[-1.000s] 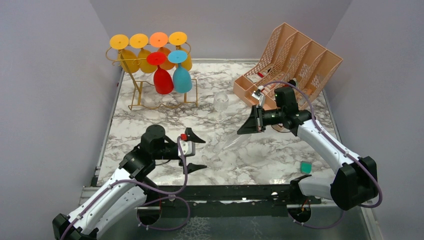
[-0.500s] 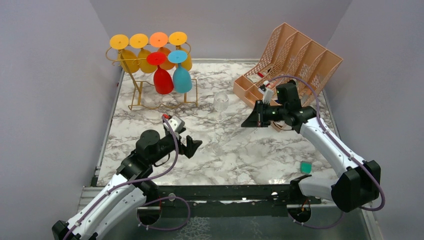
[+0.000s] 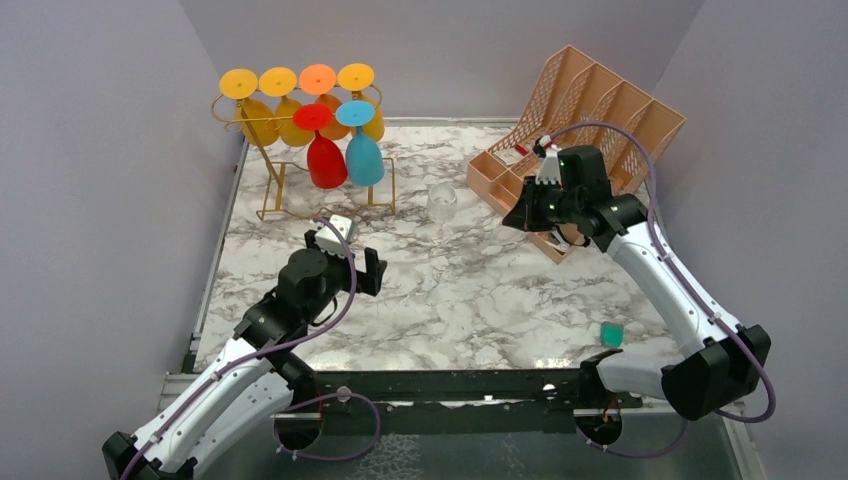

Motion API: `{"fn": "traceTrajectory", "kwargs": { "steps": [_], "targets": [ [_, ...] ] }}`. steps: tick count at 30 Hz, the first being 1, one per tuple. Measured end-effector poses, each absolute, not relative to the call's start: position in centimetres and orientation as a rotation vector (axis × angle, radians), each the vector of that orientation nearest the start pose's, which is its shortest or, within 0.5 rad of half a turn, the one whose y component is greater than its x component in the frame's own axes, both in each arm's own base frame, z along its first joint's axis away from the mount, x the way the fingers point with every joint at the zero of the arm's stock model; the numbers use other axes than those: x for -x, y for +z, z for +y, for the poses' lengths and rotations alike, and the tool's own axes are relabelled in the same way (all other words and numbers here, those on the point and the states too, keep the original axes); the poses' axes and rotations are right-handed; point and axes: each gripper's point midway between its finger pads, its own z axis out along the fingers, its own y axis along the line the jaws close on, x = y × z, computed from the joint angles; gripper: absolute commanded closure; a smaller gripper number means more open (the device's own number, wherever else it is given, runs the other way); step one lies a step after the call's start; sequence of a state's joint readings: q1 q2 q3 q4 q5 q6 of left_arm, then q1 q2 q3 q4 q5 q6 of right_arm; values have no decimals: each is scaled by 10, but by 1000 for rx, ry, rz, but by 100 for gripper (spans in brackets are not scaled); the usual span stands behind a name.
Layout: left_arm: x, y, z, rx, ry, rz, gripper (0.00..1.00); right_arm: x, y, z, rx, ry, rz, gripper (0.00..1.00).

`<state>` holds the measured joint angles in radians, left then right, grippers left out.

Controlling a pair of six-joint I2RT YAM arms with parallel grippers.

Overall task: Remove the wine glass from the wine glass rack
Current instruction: Place the wine glass at the center of the board.

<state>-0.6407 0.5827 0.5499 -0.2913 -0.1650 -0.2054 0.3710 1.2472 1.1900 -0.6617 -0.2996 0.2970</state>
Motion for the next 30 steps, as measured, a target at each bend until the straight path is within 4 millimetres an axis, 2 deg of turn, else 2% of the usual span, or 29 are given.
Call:
{"fn": "traceTrajectory", "kwargs": {
  "steps": [5,10,17,24,30],
  "targets": [
    [-230,189,-138,-291,-374,1901,1,-311,231,183,286,523,2320,99],
    [-231,192,-132,-276,-342,1900,1,-330,224,186,326,393,2330,99],
    [-232,201,-121,-227,-303,1868,1,-344,208,196,380,336,2372,99],
    [-231,216,-109,-170,-281,1809,1,-355,206,214,451,305,2371,99],
    [-232,218,-104,-153,-263,1799,1,-363,203,224,515,261,2380,98]
  ]
}}
